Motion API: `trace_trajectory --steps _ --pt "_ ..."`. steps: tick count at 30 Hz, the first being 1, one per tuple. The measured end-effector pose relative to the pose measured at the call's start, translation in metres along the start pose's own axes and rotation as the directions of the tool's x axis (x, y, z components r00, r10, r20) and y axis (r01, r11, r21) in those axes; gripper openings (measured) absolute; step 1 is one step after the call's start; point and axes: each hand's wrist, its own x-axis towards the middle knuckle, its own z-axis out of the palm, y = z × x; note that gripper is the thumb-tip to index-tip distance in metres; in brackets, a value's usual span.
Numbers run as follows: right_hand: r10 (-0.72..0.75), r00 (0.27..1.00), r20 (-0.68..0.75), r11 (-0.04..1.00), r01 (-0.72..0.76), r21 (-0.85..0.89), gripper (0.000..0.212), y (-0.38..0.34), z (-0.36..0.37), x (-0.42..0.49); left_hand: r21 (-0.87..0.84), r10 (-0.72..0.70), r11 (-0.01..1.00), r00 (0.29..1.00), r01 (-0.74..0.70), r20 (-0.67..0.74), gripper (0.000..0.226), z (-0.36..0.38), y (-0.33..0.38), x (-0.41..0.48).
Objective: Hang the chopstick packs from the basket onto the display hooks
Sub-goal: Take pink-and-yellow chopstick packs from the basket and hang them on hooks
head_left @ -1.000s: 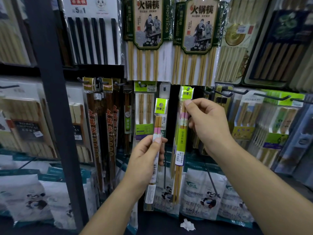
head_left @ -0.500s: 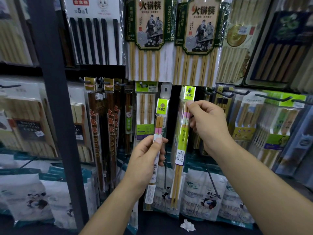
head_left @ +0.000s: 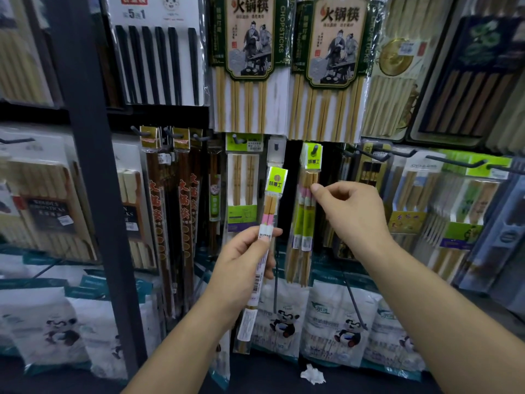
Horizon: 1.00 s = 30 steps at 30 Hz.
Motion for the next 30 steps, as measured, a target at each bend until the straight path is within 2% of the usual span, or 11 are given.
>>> trace_trajectory --steps 3,7,9,15,22,30 --pt "-0.024 1.000 -0.019 1.000 0.024 -0.014 0.023 0.001 -0.005 -0.006 0.049 0.045 0.998 0.999 -0.046 0.031 0.028 0.004 0.004 -0.002" --pt "-0.045 0.990 0.132 0.960 0.006 0.279 0.019 -0.010 -0.004 -0.017 0.103 0.102 0.989 0.992 -0.110 0.075 0.021 0.020 0.009 0.000" --pt "-0.086 0.984 0.155 0.949 0.033 0.315 0.015 -0.015 -0.005 -0.018 0.126 0.111 0.984 0.989 -0.123 0.094 0.021 0.029 0.011 0.001" --pt "-0.107 0.988 0.111 0.941 0.064 0.332 0.021 -0.026 -0.007 -0.002 0.182 0.116 0.975 0.990 -0.128 0.077 0.023 0.039 0.028 0.014" --pt "0.025 0.998 0.057 0.927 -0.045 0.373 0.033 -0.037 -0.002 0.018 0.368 0.123 0.921 0.992 -0.128 0.038 0.008 0.041 0.030 0.027" --pt "0.015 1.000 0.026 0.961 -0.021 0.276 0.035 -0.027 0.004 0.023 0.462 0.100 0.879 0.993 -0.116 0.058 0.004 0.038 0.017 0.029"
